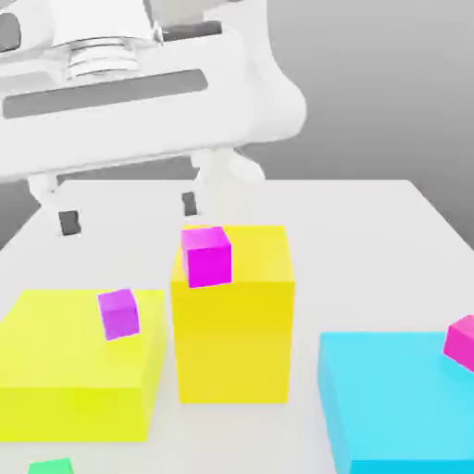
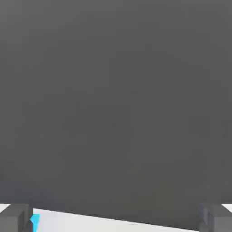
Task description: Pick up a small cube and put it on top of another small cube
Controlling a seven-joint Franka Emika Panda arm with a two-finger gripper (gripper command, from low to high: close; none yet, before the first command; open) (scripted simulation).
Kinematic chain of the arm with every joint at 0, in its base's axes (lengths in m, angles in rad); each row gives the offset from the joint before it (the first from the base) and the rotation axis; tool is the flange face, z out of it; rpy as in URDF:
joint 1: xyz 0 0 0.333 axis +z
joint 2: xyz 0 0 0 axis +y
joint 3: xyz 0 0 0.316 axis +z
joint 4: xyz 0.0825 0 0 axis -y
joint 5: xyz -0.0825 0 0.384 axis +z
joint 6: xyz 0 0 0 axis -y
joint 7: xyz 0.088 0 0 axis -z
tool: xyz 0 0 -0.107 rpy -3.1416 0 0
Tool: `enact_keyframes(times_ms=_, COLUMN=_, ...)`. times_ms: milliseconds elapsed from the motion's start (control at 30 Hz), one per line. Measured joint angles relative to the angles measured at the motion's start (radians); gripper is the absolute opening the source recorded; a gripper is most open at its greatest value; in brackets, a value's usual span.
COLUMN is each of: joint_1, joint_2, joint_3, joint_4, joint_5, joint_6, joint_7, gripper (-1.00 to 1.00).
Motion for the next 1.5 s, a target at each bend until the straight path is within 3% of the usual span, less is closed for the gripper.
enact_keyframes(times_ms=267, joint_1=-0.066, joint_2=0.273, joint_3=-0.008, joint_4=0.036, joint_5=0.059, joint_6=0.058, joint_7=-0.167, gripper=0.0)
enact_keyframes(times_ms=533, joint_1=-0.122, joint_2=0.509, joint_3=-0.035, joint_4=0.063, joint_5=0.009, joint_6=0.143, joint_7=-0.263, gripper=0.0)
enact_keyframes(times_ms=667, joint_1=-0.173, joint_2=0.654, joint_3=0.02, joint_4=0.099, joint_5=0.057, joint_6=0.241, joint_7=-0.312, gripper=0.0)
enact_keyframes(times_ms=700, joint_1=-0.181, joint_2=0.674, joint_3=0.03, joint_4=0.104, joint_5=0.066, joint_6=0.256, joint_7=-0.319, gripper=-1.0)
enact_keyframes(times_ms=900, joint_1=-0.185, joint_2=0.685, joint_3=0.035, joint_4=0.107, joint_5=0.072, joint_6=0.262, joint_7=-0.323, gripper=-1.0)
enact_keyframes(times_ms=1067, joint_1=-0.138, joint_2=0.541, joint_3=-0.029, joint_4=0.064, joint_5=0.0, joint_6=0.16, joint_7=-0.292, gripper=-1.0)
enact_keyframes(times_ms=1500, joint_1=-0.201, joint_2=0.134, joint_3=-0.025, joint_4=-0.19, joint_5=-0.203, joint_6=-0.003, joint_7=-0.948, gripper=-1.0)
